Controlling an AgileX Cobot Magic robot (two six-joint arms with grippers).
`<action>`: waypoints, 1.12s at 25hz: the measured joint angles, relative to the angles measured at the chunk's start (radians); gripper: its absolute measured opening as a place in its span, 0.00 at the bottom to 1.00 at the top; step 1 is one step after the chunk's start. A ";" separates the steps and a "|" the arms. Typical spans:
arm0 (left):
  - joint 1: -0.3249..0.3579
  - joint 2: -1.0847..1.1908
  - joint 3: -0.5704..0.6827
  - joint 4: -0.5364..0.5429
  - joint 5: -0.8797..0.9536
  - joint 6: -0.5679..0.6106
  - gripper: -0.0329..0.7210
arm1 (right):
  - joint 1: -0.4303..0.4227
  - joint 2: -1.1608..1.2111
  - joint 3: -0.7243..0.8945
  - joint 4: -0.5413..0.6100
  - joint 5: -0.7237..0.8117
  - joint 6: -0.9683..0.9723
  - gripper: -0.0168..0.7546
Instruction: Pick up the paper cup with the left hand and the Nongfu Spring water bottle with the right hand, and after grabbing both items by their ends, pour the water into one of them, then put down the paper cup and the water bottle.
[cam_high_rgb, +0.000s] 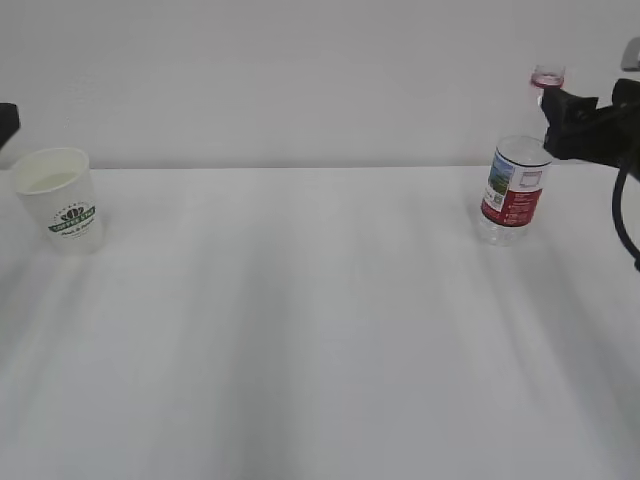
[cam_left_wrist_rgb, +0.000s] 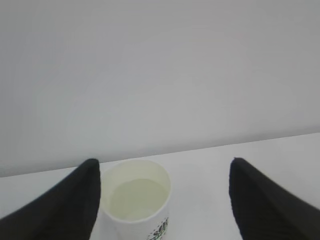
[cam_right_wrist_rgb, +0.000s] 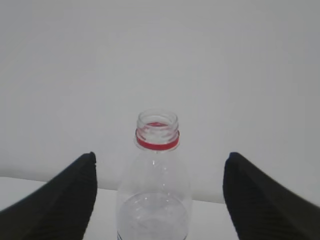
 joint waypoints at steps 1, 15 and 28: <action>0.011 -0.026 0.002 0.004 0.031 0.000 0.82 | 0.000 -0.021 0.000 0.000 0.025 0.000 0.79; 0.046 -0.440 0.002 0.052 0.497 0.000 0.82 | 0.000 -0.392 0.004 -0.013 0.416 0.000 0.79; 0.046 -0.736 -0.073 0.035 0.967 0.000 0.82 | 0.000 -0.753 0.007 -0.028 0.928 -0.002 0.79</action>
